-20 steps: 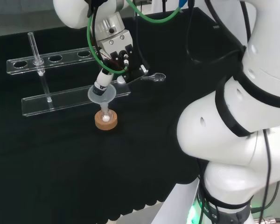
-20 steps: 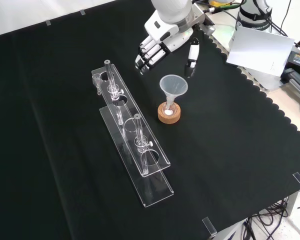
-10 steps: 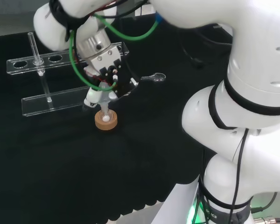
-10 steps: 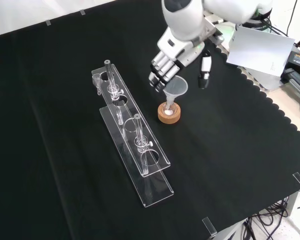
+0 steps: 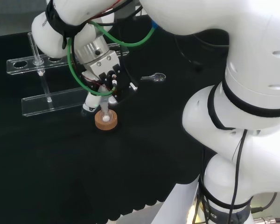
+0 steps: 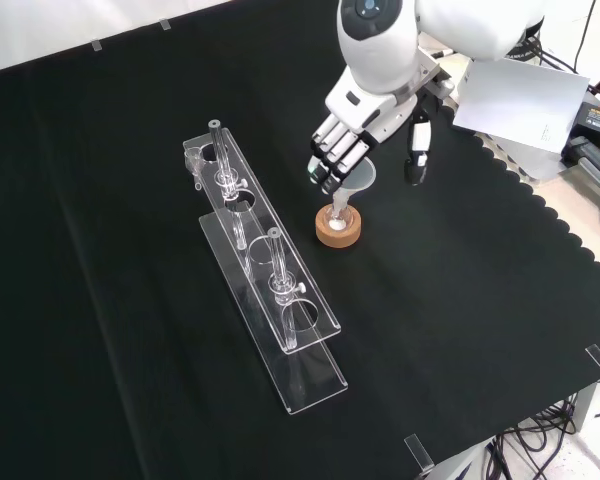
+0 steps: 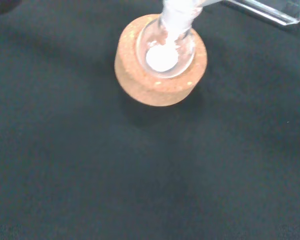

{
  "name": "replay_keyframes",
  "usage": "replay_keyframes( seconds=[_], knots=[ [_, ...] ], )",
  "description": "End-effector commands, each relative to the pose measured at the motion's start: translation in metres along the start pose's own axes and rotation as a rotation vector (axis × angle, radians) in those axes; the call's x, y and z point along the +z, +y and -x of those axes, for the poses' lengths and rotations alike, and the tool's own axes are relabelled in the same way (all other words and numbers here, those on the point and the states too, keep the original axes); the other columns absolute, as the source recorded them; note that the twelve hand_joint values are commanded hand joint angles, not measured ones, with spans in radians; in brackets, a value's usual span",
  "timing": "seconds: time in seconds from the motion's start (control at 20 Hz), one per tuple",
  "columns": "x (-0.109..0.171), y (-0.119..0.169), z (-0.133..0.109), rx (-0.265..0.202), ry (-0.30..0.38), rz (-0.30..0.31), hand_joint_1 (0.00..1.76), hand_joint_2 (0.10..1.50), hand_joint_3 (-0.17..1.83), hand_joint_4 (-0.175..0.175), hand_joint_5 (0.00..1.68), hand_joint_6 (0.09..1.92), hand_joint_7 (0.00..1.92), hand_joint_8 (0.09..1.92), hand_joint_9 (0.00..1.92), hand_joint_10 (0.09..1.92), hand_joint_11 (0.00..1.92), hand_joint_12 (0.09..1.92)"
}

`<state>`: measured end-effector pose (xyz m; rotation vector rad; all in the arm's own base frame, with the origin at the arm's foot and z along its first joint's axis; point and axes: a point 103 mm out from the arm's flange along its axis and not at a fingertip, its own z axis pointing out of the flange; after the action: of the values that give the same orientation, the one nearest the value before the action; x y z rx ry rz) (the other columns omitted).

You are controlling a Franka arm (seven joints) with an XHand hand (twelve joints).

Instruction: Remove the funnel from the round-bottom flask.

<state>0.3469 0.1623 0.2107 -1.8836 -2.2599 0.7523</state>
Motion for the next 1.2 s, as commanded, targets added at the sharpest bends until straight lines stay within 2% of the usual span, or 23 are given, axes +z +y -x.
replay_keyframes(
  seconds=[0.05, 0.55, 1.05, 1.2],
  knots=[
    [-0.009, 0.004, 0.019, 0.048, 0.021, 0.045, 0.55, 0.74, -0.04, -0.004, 0.0, 0.09, 0.0, 0.09, 0.0, 0.59, 0.1, 1.59],
    [0.005, 0.016, 0.021, 0.038, 0.039, 0.003, 0.55, 0.74, -0.03, -0.006, 0.0, 0.09, 0.0, 0.09, 0.0, 0.65, 0.1, 1.59],
    [0.009, 0.019, 0.022, 0.032, 0.039, 0.002, 0.55, 0.74, -0.03, -0.007, 0.0, 0.09, 0.0, 0.09, 0.0, 0.73, 0.11, 1.6],
    [0.011, 0.021, 0.02, 0.033, 0.033, 0.019, 0.55, 0.75, -0.03, -0.009, 0.0, 0.09, 0.0, 0.09, 0.0, 0.77, 0.11, 1.6]
  ],
)
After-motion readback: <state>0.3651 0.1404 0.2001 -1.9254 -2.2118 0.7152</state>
